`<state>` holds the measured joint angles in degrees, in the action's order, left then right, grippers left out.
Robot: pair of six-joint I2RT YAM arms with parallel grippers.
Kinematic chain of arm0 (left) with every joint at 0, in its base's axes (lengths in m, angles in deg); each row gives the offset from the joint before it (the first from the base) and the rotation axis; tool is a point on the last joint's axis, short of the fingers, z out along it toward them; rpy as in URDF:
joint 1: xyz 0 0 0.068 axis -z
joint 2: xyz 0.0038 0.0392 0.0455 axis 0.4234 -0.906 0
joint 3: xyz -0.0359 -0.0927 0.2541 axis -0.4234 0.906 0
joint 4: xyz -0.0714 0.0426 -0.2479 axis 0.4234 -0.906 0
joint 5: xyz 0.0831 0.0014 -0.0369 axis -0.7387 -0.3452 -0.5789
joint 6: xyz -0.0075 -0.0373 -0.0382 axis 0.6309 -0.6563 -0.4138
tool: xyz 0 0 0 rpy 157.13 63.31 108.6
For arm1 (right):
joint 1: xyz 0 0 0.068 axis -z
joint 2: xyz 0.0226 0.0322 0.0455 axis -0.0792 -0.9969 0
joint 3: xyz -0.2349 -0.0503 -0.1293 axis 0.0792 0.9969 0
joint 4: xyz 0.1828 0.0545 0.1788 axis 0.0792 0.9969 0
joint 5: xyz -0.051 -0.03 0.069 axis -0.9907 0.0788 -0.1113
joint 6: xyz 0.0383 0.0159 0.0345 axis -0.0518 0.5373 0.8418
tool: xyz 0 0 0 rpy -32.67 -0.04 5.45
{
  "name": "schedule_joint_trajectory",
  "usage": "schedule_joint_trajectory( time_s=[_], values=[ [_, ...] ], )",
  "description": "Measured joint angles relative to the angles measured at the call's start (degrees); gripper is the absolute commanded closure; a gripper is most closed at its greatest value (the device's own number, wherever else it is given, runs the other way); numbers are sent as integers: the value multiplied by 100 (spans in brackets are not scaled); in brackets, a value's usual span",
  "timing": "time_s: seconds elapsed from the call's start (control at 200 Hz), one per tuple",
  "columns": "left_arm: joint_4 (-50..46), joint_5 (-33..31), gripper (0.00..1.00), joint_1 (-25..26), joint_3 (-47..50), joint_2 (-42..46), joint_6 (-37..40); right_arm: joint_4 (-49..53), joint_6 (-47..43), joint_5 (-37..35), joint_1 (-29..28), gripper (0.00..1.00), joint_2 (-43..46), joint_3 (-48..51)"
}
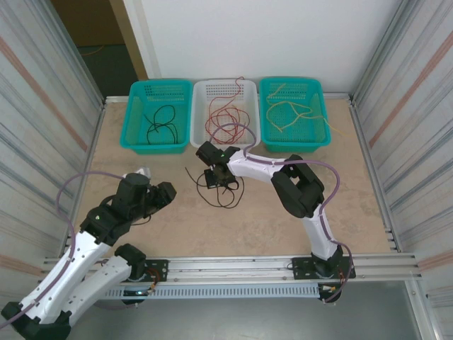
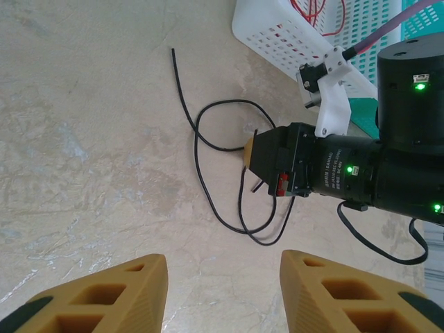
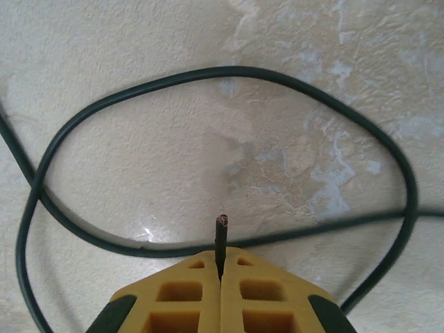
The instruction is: Untangle the cables
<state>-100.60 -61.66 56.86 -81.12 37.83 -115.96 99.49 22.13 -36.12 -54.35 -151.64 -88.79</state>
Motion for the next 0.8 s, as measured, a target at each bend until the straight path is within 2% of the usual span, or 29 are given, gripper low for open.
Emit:
schedule_joint_trajectory(
  time_s=[0.185,0.511,0.636,0.802],
  values=[
    [278,286,40,0,0,11,118,-74,-9,116,-46,100,833,468],
    [1958,1368,39,0,210,-24,310,-721,24,761,-133,100,3563,686],
    [2592,1707,37,116,186,-271,431,-1032,94,1084,-133,100,3945,684],
    [3093,1910,37,702,-11,-682,809,-1185,203,1403,-133,99,3993,612]
  ],
)
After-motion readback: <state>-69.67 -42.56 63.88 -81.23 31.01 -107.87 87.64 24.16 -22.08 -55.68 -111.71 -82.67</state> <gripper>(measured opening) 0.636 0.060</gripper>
